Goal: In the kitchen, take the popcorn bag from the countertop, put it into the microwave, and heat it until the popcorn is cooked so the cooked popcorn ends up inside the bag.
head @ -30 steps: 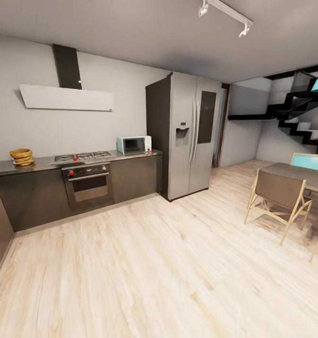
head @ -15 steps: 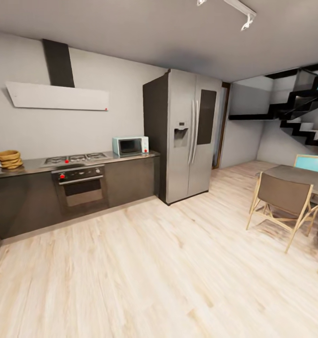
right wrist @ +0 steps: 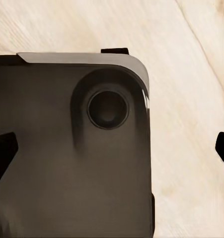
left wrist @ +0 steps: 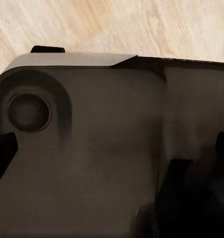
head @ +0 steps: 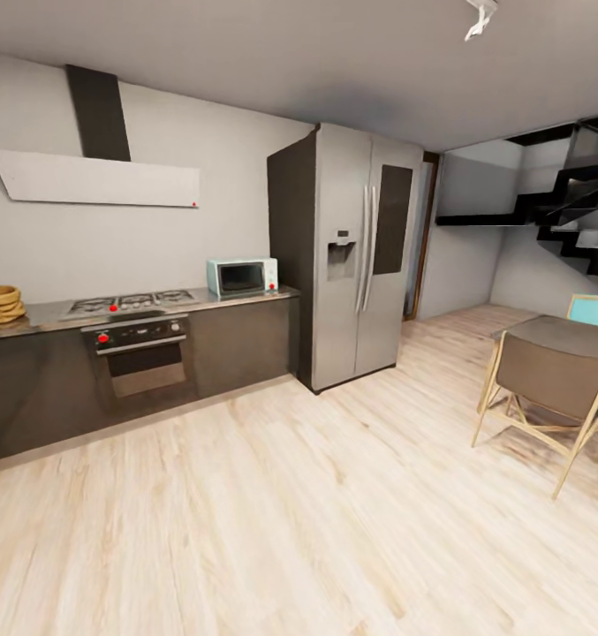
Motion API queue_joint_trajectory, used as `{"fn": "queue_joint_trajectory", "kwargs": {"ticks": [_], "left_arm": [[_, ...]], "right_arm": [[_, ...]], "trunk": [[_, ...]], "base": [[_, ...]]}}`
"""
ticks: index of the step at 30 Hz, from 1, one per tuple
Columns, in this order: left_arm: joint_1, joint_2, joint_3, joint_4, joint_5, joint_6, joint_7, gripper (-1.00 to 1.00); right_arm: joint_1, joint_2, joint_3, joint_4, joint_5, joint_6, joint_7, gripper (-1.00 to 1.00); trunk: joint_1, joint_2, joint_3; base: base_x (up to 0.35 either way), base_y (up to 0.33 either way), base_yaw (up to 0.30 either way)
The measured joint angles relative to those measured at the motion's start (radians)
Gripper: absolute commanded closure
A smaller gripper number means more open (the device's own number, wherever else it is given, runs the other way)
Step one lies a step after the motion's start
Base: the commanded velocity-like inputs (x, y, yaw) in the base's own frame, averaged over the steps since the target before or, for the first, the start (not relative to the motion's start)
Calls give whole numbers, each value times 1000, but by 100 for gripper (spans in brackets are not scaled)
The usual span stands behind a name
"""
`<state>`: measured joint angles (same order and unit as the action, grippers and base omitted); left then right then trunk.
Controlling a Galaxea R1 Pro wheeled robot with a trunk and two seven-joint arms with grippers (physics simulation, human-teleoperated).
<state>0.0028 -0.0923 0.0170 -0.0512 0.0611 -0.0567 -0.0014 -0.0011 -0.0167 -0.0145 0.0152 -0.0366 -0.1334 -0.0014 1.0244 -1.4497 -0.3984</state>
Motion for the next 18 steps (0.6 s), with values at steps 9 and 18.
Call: {"fn": "queue_joint_trajectory", "kwargs": {"ticks": [9,18], "left_arm": [[0,-1,-1,0,-1,0,0,-100],[0,0,0,0,1,1,0,-100]], "right_arm": [[0,0,4,0,1,-2,0,-100],[0,-1,3,0,0,-2,0,-100]], "trunk": [[0,0,-12],[0,0,-23]], "base": [[323,-115,68],[322,-115,208]]}}
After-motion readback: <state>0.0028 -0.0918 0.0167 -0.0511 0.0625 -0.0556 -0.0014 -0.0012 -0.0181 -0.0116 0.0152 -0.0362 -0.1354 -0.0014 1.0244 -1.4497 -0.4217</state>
